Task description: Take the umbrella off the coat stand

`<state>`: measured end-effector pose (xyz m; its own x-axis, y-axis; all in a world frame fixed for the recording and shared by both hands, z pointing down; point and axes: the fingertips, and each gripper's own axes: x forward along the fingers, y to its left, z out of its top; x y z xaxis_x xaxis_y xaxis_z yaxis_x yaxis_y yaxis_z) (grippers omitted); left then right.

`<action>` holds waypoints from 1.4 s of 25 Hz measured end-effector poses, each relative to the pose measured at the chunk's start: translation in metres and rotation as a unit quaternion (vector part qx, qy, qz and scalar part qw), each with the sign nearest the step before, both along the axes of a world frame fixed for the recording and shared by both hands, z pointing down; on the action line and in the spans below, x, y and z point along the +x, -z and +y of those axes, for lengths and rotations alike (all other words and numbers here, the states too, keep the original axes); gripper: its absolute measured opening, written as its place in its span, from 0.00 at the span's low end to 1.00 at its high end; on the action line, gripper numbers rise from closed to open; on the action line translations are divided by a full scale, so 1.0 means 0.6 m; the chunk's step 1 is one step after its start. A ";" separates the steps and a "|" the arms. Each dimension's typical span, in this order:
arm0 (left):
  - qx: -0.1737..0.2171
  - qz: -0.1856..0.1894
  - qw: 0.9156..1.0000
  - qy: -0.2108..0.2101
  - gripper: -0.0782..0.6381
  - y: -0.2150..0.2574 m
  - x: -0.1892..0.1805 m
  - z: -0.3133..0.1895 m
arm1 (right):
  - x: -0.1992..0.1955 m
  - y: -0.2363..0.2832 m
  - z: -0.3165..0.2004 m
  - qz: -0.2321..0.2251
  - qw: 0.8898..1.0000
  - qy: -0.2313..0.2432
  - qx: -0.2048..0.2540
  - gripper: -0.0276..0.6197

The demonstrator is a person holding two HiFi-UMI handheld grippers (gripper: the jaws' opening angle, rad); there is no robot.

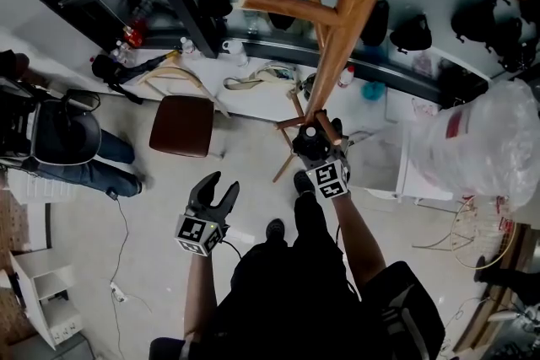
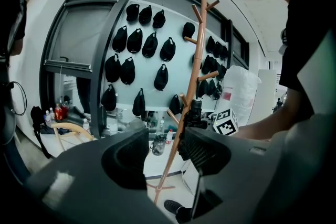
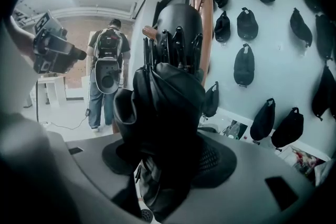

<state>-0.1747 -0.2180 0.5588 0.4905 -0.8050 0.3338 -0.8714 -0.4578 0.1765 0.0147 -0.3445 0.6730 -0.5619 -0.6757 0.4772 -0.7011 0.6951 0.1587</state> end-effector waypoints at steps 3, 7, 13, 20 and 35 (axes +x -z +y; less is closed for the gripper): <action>0.001 0.004 1.000 0.000 0.41 0.000 0.000 0.007 | 0.002 0.006 0.002 0.006 1.000 -0.001 0.001 0.44; 0.005 0.005 1.000 0.001 0.41 0.003 -0.001 0.015 | 0.006 0.020 0.005 0.007 1.000 -0.001 0.003 0.43; 0.013 0.005 1.000 0.010 0.40 0.011 -0.013 0.020 | 0.006 0.033 0.003 0.014 1.000 0.002 0.009 0.43; 0.013 0.010 1.000 0.008 0.40 0.012 -0.017 0.027 | 0.004 0.051 0.000 0.022 1.000 -0.003 0.018 0.42; 0.018 0.015 1.000 0.002 0.40 0.013 -0.020 0.017 | 0.008 0.076 -0.002 0.032 0.999 -0.008 0.030 0.42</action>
<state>-0.1868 -0.2076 0.5509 0.4962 -0.8184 0.2898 -0.8680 -0.4607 0.1851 0.0197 -0.3460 0.6273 -0.5203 -0.7130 0.4700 -0.6991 0.6717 0.2451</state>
